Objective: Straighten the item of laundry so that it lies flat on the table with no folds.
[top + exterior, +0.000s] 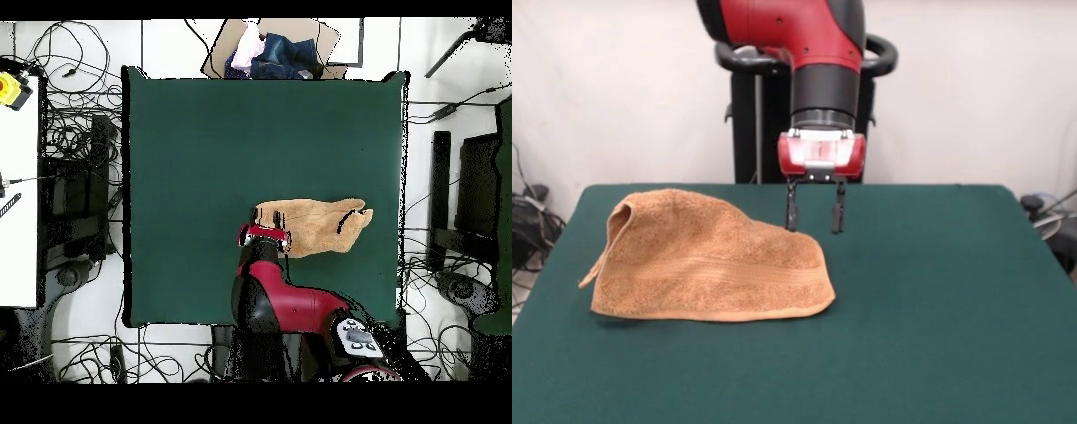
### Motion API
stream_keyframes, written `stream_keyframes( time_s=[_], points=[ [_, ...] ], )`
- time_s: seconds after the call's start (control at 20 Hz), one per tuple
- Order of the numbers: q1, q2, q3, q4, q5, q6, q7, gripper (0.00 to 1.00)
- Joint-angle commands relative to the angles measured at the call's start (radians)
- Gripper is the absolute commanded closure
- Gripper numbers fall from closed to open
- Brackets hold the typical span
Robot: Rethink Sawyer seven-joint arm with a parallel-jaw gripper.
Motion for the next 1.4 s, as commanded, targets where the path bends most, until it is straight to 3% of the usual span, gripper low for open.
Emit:
stream_keyframes(
  time_s=[0.05, 0.9, 1.4],
  points=[
    [0.047, 0.077, 0.018, -0.073, 0.127, -0.052, 0.203, 0.0],
    [0.066, 0.165, 0.051, -0.147, 0.222, -0.128, 0.218, 0.0],
    [0.051, 0.189, 0.071, -0.201, 0.309, -0.088, 0.231, 0.0]
  ],
)
